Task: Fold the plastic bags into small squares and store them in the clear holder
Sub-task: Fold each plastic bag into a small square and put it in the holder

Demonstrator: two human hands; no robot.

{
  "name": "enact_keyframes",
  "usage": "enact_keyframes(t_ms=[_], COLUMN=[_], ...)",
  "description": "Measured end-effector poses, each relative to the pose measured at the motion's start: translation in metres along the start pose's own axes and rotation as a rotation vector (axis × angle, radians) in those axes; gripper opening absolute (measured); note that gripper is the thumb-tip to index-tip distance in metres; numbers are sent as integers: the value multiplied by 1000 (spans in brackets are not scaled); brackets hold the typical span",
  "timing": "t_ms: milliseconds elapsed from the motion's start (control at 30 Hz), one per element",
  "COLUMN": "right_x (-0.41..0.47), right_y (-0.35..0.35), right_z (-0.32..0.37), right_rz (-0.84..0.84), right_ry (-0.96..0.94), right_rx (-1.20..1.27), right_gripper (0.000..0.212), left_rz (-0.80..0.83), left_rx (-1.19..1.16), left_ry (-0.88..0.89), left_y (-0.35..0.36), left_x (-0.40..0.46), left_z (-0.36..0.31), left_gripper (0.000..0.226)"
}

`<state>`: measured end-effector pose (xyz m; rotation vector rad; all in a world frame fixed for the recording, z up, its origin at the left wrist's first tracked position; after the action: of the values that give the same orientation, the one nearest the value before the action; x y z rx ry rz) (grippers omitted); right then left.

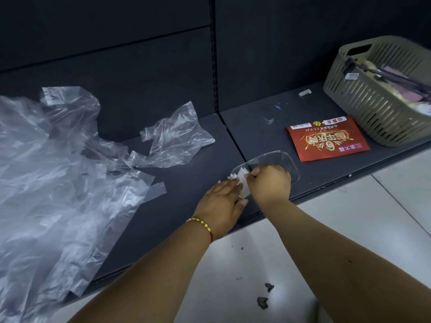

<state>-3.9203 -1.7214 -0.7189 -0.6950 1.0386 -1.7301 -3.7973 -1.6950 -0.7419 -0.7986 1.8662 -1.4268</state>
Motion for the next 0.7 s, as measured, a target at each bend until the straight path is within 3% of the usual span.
enact_keyframes(t_ms=[367,467,600,700], right_x=[-4,-8,-38,-77], right_y=[12,2,-11,26], right_z=[-4,-3,36,84], right_rz=[-11,-111,-340,-180], right_ry=[37,4,-287,-636], right_rx=[-97,31,87,121], right_gripper=[22,23,23,19], left_rz=[73,5,-91,-83], left_rx=[-9,-53,-41,10], left_ry=[1,-44,-259,-446], left_y=[20,10,-3,-9], left_x=[-4,-7,-15,-21], left_z=[-2,7,53,102], left_gripper=[58,58,57,55])
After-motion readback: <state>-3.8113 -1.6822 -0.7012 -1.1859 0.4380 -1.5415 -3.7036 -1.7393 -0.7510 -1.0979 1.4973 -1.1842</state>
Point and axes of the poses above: each hand's wrist, its own x-axis towards the middle knuckle, its own y-axis out of the palm, z = x × y, the point moved 10 cm from there along x, towards the middle knuckle, and after that the axes turned 13 degrees about x, right-handed, at the moved point
